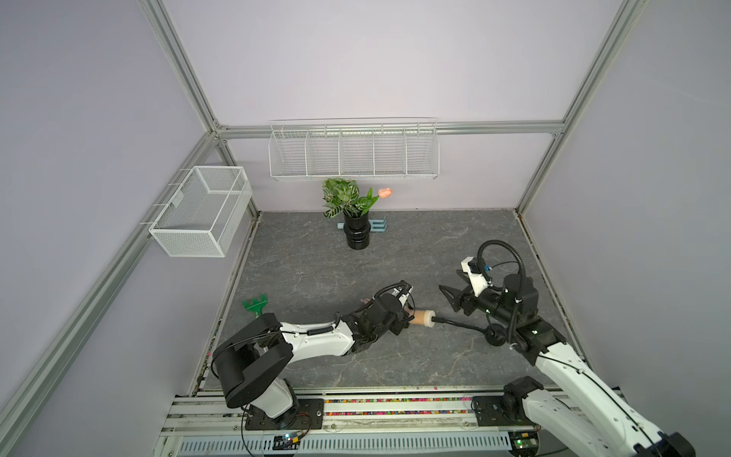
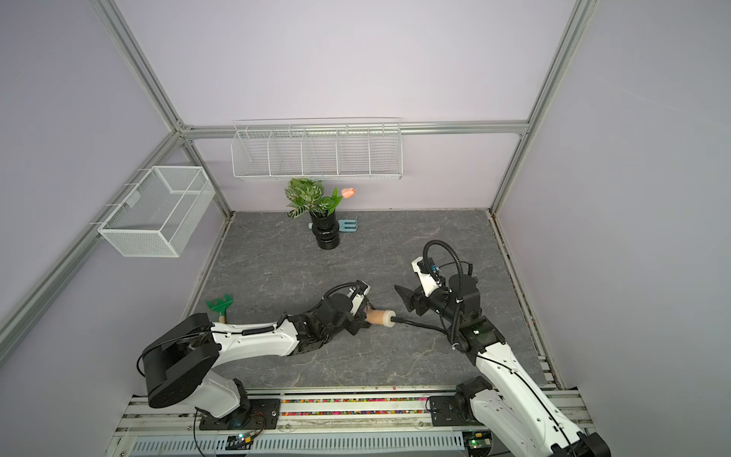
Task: Take off the watch
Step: Pick up the hand from the center of the board.
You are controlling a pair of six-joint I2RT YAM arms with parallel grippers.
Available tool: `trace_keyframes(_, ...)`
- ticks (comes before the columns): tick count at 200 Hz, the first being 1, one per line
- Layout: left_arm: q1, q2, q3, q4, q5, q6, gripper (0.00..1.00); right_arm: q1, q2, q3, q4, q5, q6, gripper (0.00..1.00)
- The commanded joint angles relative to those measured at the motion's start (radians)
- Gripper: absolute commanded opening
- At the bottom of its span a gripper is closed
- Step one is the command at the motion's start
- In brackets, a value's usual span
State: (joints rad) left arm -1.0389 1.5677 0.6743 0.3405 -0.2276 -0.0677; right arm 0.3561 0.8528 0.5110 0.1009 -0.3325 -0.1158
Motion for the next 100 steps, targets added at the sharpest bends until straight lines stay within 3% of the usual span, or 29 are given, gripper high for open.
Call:
trace_keyframes(1, 0.014, 0.037, -0.076, 0.337, 0.099, 0.081, 0.0, 0.016, 0.083, -0.004, 0.117, -0.127, -0.155, 0.66)
trace_keyframes(27, 0.014, 0.035, -0.172, 0.465, -0.015, 0.051, 0.0, 0.066, 0.206, 0.021, 0.106, -0.218, -0.217, 0.62)
trace_keyframes(45, 0.014, 0.033, -0.184, 0.455, -0.096, 0.04, 0.0, 0.114, 0.269, 0.023, 0.119, -0.215, -0.25, 0.6)
trace_keyframes(78, 0.014, 0.024, -0.217, 0.483, -0.16, -0.024, 0.0, 0.262, 0.356, -0.014, 0.209, 0.016, -0.246, 0.62)
trace_keyframes(100, 0.014, 0.023, -0.257, 0.542, -0.211, -0.078, 0.0, 0.339, 0.423, -0.029, 0.3, 0.185, -0.168, 0.56)
